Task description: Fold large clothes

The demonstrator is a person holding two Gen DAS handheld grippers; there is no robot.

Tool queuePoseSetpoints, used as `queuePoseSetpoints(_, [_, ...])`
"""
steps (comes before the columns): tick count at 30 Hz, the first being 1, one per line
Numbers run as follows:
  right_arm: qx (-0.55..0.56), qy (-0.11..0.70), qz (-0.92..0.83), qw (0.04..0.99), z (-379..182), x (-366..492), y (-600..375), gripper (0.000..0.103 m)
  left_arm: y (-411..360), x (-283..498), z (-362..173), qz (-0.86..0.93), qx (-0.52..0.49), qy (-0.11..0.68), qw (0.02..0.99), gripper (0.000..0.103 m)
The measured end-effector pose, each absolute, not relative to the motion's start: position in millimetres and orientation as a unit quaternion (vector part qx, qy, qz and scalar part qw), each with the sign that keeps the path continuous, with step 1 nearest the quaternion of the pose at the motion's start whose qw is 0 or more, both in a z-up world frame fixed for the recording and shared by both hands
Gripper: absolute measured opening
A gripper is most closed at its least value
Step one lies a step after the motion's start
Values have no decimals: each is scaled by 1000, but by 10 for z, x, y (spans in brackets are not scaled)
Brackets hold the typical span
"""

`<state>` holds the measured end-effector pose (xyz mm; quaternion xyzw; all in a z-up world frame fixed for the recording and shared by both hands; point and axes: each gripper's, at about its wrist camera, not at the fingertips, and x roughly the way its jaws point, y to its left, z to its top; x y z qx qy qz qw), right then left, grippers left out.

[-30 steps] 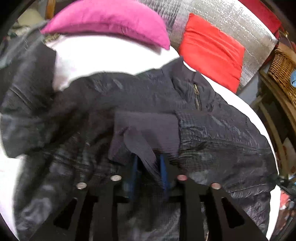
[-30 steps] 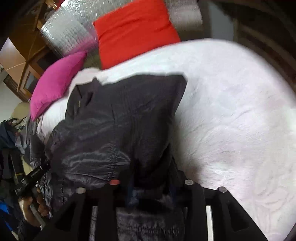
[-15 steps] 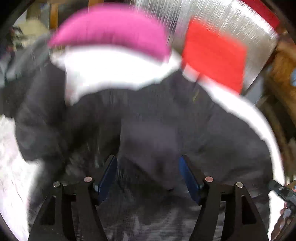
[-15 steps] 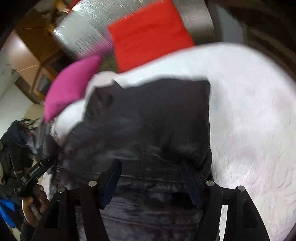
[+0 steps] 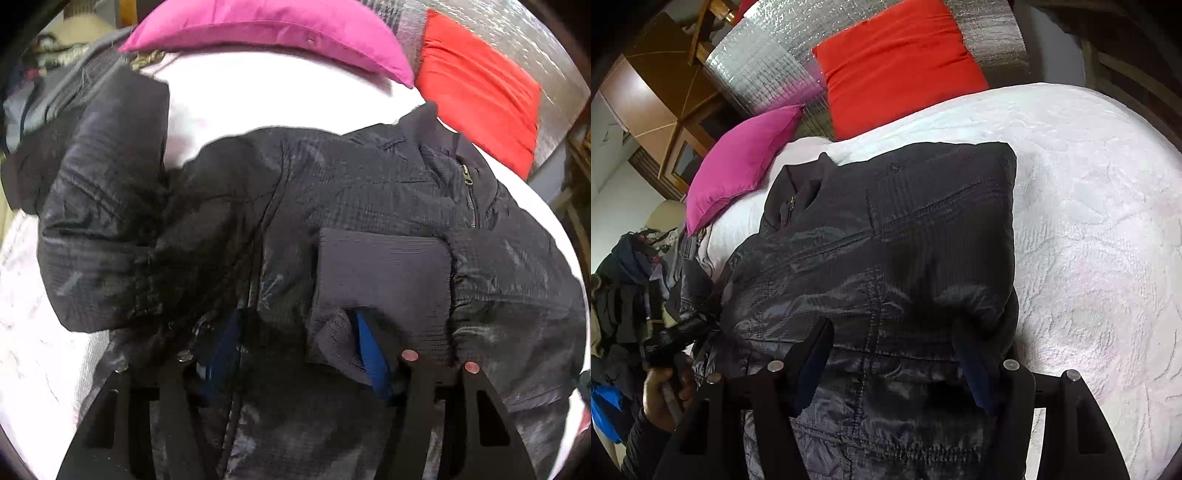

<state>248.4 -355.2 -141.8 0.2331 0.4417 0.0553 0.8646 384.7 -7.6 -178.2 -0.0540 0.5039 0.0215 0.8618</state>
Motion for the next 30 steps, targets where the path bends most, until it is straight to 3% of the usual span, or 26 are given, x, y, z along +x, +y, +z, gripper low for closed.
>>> queuePoseSetpoints(2, [234,444,50,863,-1375,2492,-3546,70,-108,3820,-1718,19,-51,500,864,56])
queuePoseSetpoints(6, [245,420,49,872,-1215,2459,-3479,70,-84,3624,-1469,6,-61,462,885,57])
queuePoseSetpoints(9, [233,429,51,871,-1248,2516,-3393,80,12,3403,-1317,-7,-78,439,895,61])
queuePoseSetpoints(11, [229,462,47,856,-1404,2601,-3377,80,91,3199,-1222,-12,-92,429,898,65])
queuePoseSetpoints(16, [245,415,44,875,-1073,2333,-3325,80,607,2829,-1057,-16,-153,411,899,75])
queuePoseSetpoints(20, [211,395,60,892,-808,1957,-3096,80,1175,2534,-1049,-5,-198,396,897,76])
queuePoseSetpoints(30, [197,401,75,891,-970,1205,-2703,80,2712,2441,-1404,58,-375,360,853,76])
